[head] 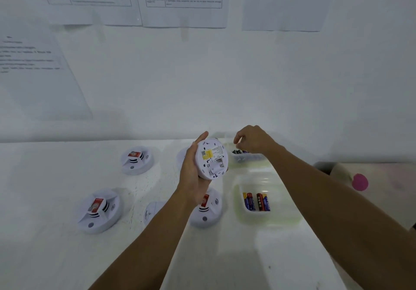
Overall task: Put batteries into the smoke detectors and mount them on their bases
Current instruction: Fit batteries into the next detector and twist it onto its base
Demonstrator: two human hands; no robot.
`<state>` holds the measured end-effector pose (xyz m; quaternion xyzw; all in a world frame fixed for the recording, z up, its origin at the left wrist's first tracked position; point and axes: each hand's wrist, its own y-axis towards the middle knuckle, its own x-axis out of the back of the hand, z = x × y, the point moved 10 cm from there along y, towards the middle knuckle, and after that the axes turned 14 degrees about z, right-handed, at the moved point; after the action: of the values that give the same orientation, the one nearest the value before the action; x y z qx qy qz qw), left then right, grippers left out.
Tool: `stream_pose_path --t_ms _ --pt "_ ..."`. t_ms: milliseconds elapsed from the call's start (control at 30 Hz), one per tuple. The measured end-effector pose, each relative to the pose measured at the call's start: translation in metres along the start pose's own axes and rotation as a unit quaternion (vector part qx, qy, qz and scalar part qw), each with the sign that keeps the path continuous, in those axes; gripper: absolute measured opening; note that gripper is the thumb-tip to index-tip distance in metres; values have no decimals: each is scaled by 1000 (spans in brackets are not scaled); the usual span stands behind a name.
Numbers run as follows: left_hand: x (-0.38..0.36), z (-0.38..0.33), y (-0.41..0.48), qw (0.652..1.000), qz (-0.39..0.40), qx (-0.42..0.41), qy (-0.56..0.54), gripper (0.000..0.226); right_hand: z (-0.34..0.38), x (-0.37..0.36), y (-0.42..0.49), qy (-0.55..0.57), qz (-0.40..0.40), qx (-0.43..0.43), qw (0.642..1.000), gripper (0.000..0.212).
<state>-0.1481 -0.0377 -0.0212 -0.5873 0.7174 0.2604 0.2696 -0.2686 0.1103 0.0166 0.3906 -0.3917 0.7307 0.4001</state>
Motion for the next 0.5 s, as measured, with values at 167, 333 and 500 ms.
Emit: stream_pose_path --t_ms 167,333,500 --pt "14 0 12 1000 4 4 1 42 -11 -20 26 -17 80 -44 996 15" --pt "21 1 27 1000 1 15 -16 42 -11 -27 35 -4 102 -28 994 11" --pt "19 1 35 1000 7 18 -25 42 -14 -26 39 25 86 -12 996 7"
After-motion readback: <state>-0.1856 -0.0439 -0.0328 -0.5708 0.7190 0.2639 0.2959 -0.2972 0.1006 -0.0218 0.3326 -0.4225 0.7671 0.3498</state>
